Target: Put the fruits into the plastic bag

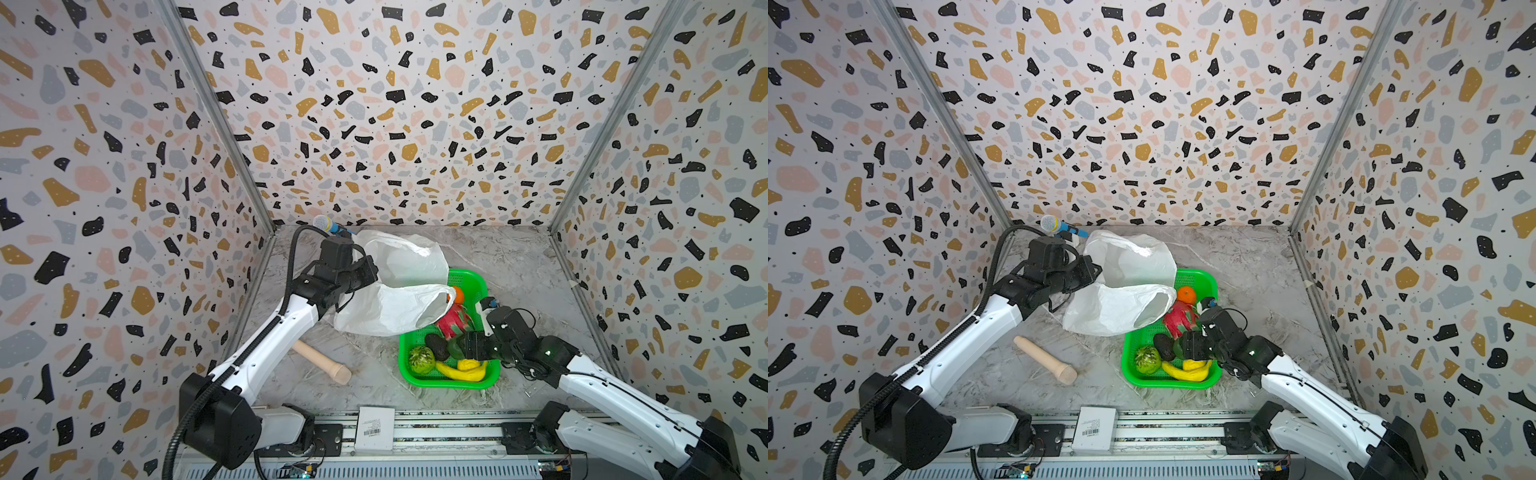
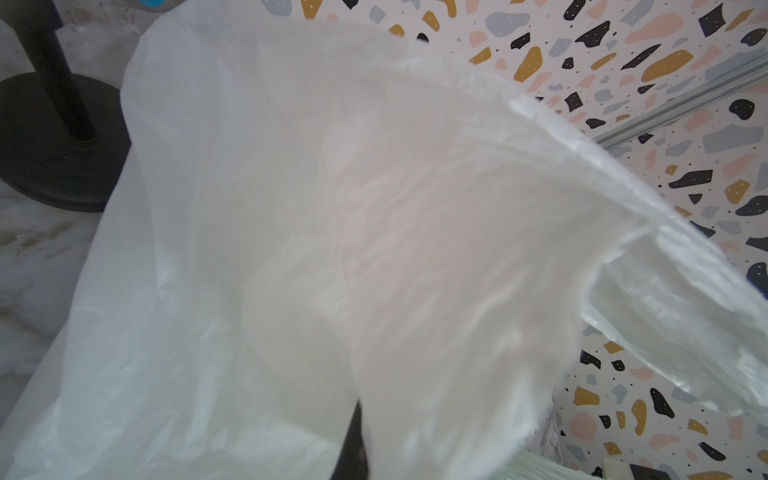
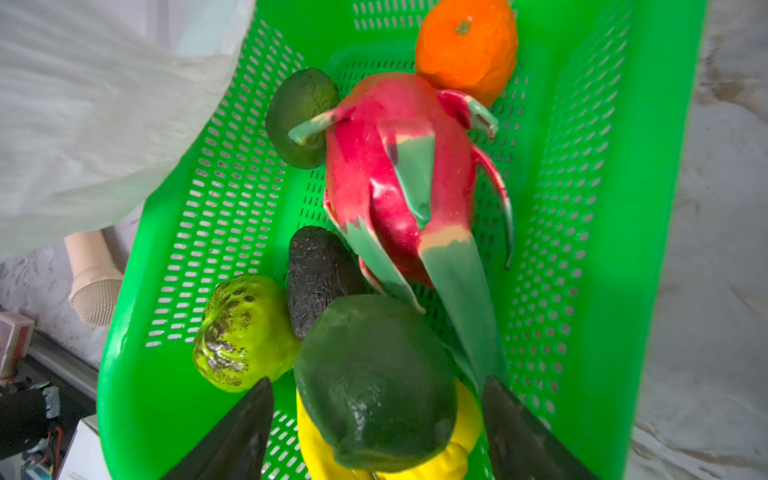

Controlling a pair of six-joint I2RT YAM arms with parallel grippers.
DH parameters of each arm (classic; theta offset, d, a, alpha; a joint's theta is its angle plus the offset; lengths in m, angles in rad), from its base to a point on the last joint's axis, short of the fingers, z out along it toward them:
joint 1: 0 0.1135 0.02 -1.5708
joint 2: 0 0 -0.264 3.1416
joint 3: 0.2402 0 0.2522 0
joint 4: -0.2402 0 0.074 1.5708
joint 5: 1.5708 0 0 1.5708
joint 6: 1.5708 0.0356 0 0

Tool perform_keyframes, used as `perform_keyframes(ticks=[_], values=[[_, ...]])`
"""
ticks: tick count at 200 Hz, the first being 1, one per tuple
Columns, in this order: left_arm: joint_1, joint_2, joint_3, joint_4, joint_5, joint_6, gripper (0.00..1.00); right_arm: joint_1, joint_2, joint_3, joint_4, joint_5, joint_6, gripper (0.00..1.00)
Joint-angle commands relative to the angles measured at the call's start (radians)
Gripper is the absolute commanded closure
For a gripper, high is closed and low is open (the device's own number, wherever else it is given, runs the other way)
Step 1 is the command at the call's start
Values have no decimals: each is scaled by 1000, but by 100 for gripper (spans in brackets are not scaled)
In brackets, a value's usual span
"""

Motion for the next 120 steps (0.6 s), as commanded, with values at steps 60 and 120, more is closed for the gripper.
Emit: perform_keyframes(ticks=[60,120], values=[[7,-26,-24,41,-3,-18,100,-15,44,-27,24,-61,-40,21],[7,-32,-35,48,5,-25,100,-27,151,-17,69,-147,-82,22]])
